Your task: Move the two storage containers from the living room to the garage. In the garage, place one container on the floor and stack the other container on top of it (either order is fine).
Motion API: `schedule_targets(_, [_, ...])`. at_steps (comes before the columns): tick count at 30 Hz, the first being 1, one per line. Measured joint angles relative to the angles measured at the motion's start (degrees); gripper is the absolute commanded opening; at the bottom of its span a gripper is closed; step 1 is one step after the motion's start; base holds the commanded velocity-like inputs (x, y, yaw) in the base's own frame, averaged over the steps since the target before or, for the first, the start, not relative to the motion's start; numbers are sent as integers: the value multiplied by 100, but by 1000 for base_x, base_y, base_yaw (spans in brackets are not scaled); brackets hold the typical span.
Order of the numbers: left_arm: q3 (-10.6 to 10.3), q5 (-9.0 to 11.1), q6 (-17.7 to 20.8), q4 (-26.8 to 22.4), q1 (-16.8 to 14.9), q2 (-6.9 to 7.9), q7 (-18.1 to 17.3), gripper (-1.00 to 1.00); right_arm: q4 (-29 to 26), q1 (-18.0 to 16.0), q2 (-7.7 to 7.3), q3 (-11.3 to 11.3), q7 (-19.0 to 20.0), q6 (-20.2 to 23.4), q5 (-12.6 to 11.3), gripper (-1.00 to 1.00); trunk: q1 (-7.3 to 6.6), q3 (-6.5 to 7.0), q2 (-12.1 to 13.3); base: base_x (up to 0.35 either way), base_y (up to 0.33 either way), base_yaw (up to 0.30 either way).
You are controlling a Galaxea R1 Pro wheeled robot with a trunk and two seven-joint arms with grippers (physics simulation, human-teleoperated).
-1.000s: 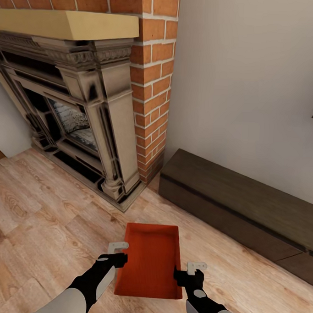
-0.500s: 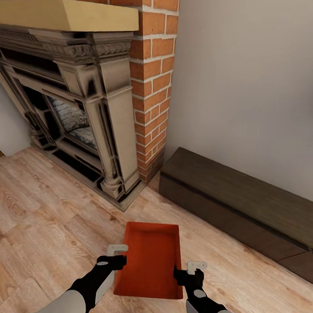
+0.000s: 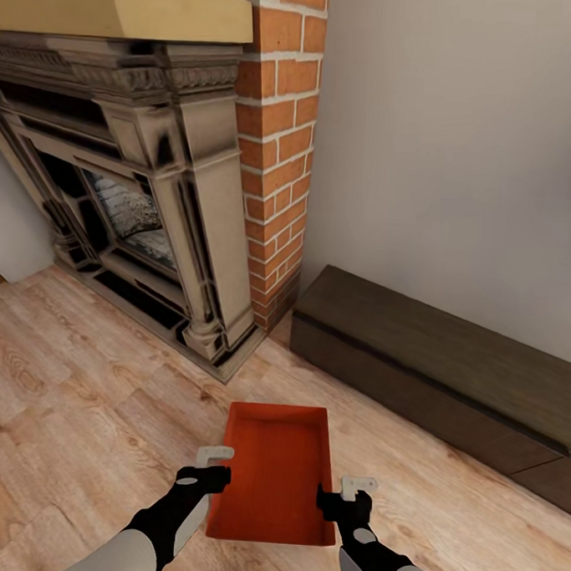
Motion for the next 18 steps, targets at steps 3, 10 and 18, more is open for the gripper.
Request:
schedule_targets(3, [3, 0, 0, 0, 0, 0, 0, 100, 0, 0, 0, 2, 1, -3, 1, 100, 66, -54, -120, 0, 0, 0])
schedule_targets(10, [7, 3, -7, 0, 0, 0, 0, 100, 0, 0, -3, -4, 0, -59, -2, 100, 220, -180, -401, 0, 0, 0])
schedule_targets(18, [14, 3, -9, 0, 0, 8, 0, 100, 8, 0, -8, -6, 5, -170, -10, 100, 395, -323, -722, 0, 0, 0])
